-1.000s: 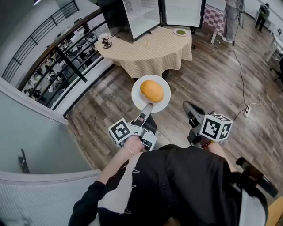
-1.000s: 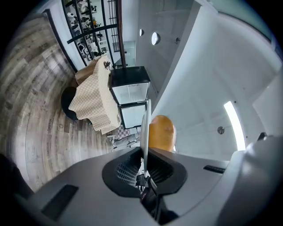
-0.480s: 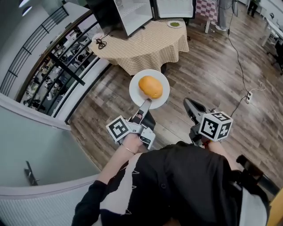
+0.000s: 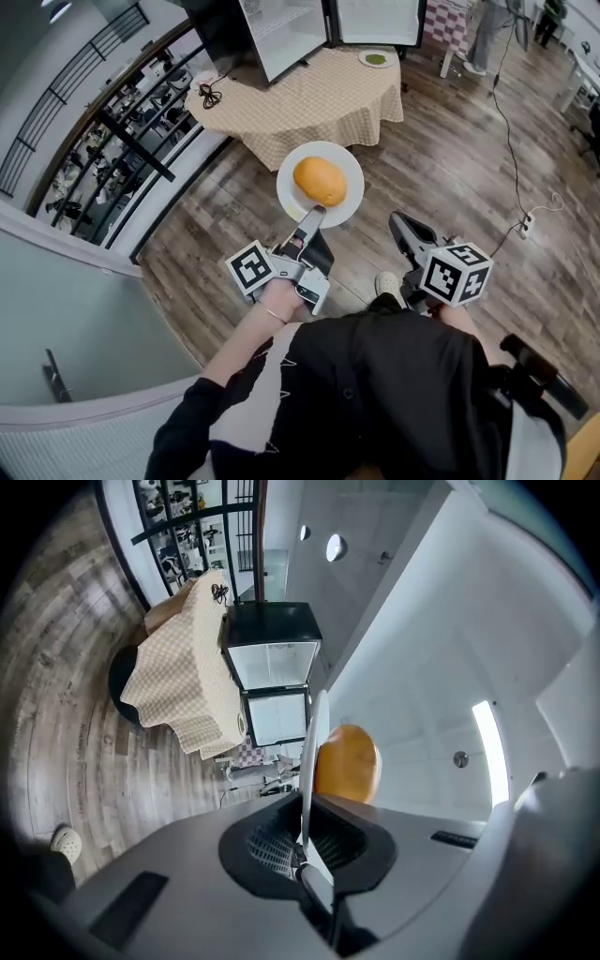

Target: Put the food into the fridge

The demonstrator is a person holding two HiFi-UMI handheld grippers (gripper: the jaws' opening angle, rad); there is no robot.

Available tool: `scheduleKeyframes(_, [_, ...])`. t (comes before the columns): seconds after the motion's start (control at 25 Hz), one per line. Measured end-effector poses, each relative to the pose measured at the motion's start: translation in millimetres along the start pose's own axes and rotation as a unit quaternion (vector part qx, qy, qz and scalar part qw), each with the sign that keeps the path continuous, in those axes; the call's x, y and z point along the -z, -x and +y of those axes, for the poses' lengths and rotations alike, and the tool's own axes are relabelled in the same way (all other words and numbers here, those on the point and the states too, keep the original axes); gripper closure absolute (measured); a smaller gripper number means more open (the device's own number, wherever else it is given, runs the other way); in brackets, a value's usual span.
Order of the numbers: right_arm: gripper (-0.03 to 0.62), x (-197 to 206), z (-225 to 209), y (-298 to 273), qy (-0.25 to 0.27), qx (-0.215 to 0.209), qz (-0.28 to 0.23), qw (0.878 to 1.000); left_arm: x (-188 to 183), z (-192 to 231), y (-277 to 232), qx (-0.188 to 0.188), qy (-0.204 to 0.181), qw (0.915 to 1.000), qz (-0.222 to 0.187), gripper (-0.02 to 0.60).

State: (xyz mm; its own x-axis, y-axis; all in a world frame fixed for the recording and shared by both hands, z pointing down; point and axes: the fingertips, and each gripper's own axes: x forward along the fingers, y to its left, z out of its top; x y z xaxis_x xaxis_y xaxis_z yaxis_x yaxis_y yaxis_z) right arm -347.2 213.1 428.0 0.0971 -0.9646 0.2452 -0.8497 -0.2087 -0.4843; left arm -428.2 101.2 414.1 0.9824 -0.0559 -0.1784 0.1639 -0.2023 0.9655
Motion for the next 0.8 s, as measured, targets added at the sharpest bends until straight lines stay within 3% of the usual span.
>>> scheduleKeyframes(0.28, [0.577, -75, -68, -39, 0.031, -0.037, -0.008, 0.999, -17, 17, -96, 0.012, 0.008, 0.9996, -0.024, 0.557])
scheduleKeyframes(0.56, [0.578, -136, -129, -67, 0.065, -0.087, 0.017, 0.994, -33, 28, -189, 0.013, 0.001, 0.9984, -0.056, 0.557])
scheduleKeyframes(0.68, [0.578, -162, -153, -79, 0.083, -0.108, 0.028, 0.990, -39, 29, -222, 0.015, -0.016, 0.9977, -0.065, 0.557])
scheduleKeyframes(0.8, [0.577, -197, -181, -95, 0.115, -0.102, 0.023, 0.988, -45, 28, -262, 0.012, -0.037, 0.9969, -0.068, 0.557])
